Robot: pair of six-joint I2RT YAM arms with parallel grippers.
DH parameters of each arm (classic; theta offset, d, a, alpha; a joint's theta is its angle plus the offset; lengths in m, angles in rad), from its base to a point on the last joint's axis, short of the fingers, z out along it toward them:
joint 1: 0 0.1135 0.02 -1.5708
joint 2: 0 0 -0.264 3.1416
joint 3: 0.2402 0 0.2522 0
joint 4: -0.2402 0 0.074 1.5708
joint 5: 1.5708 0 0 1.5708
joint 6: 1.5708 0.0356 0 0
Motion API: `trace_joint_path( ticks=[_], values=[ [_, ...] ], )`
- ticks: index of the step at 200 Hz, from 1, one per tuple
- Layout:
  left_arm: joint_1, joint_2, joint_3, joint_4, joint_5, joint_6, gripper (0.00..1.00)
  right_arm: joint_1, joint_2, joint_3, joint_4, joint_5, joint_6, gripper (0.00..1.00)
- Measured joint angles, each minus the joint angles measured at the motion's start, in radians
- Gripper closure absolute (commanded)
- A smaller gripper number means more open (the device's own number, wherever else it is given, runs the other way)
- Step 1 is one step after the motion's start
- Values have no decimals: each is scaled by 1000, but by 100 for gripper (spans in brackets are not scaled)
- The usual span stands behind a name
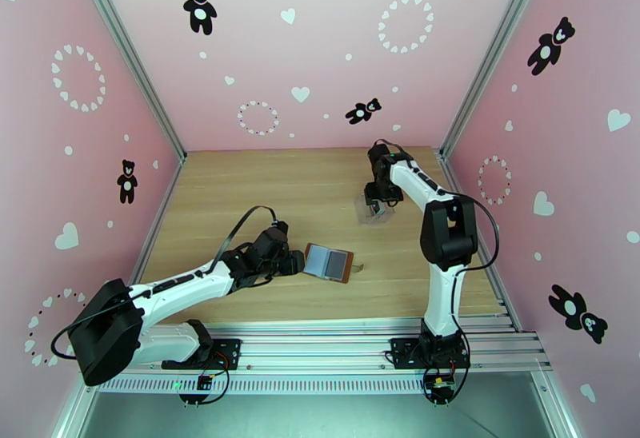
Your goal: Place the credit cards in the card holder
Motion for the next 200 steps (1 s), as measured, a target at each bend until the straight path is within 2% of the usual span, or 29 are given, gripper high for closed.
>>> trace_joint_path(
  ticks=[133, 179, 200],
  values=[
    [5, 23, -2, 21, 0, 0, 47, -8, 70, 69, -51, 105, 16, 32],
    [5, 23, -2, 21, 0, -2, 47, -37, 42, 68, -51, 111, 31, 43],
    [5, 23, -2, 21, 0, -4, 47, -41, 19, 68, -51, 115, 34, 51]
  ],
)
